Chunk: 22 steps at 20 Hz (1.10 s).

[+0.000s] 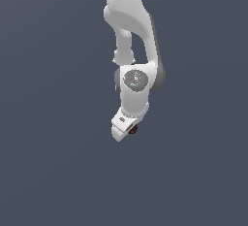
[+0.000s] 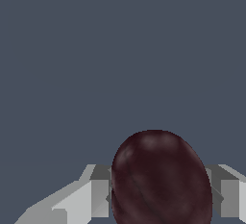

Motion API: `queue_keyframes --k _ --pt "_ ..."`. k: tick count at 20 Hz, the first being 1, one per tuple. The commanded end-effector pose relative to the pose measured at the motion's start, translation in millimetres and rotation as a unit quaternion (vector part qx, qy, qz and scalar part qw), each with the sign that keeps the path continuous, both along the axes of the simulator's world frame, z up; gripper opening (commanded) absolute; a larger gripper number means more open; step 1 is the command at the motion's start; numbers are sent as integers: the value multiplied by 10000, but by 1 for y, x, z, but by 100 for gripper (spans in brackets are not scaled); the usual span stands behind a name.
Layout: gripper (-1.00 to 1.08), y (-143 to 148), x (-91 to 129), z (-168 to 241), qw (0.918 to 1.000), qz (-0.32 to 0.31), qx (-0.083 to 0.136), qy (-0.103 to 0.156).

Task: Pick up the object and move it to a goal position.

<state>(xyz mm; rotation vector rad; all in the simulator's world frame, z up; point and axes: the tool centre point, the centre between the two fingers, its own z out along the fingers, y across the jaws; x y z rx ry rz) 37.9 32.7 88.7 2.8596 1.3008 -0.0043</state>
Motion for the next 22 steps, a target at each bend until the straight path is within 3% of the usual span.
queue_keyframes --k 1,22 --pt "-100 -9 -13 17 10000 -2 -2 -9" --pt "-100 -87 -127 161 10000 -3 8 -13"
